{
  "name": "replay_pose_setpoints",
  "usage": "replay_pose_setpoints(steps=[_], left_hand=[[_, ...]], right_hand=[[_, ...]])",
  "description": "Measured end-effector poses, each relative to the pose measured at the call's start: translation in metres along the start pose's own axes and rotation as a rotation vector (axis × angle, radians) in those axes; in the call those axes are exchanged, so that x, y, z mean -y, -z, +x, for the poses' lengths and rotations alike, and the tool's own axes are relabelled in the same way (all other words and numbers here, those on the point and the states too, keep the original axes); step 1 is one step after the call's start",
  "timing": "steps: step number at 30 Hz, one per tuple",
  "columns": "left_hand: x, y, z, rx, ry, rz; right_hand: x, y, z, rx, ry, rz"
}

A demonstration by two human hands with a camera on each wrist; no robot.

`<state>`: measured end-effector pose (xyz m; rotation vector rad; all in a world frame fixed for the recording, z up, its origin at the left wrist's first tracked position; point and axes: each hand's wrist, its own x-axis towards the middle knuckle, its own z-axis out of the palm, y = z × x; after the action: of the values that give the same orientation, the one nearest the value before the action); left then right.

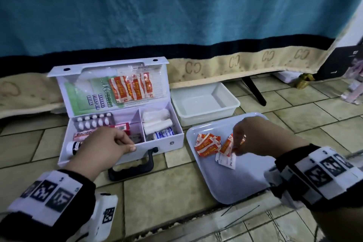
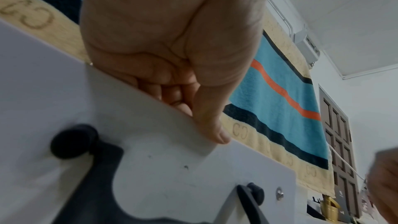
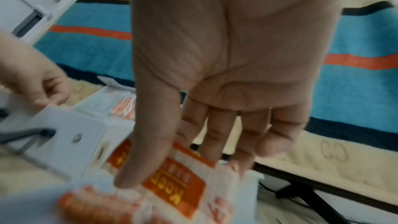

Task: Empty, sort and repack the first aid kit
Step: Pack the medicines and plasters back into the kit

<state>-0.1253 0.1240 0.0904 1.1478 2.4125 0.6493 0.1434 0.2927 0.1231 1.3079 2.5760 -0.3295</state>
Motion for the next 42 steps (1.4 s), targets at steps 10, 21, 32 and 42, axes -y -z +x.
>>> replay_pose_setpoints(steps=[10,21,32,42], left_hand=[[0.000,0.001,0.001,0.013,-0.030,0.000],[0.008,-0.006,0.005,0.003,0.022,-0.040],[0.009,-0.005,0.003,0.003,0.020,-0.105],[0.008,-0.004,0.002,0.000,0.034,-0.128]], right_hand=[[0.090,0.025,0.071,-0.118,0.246,0.563],[0.156,0.077,0.148,-0.358,0.384,1.104],[0.153,0.084,0.156,-0.469,0.368,0.532],[0.158,0.089,0.151,-0.367,0.360,0.226]])
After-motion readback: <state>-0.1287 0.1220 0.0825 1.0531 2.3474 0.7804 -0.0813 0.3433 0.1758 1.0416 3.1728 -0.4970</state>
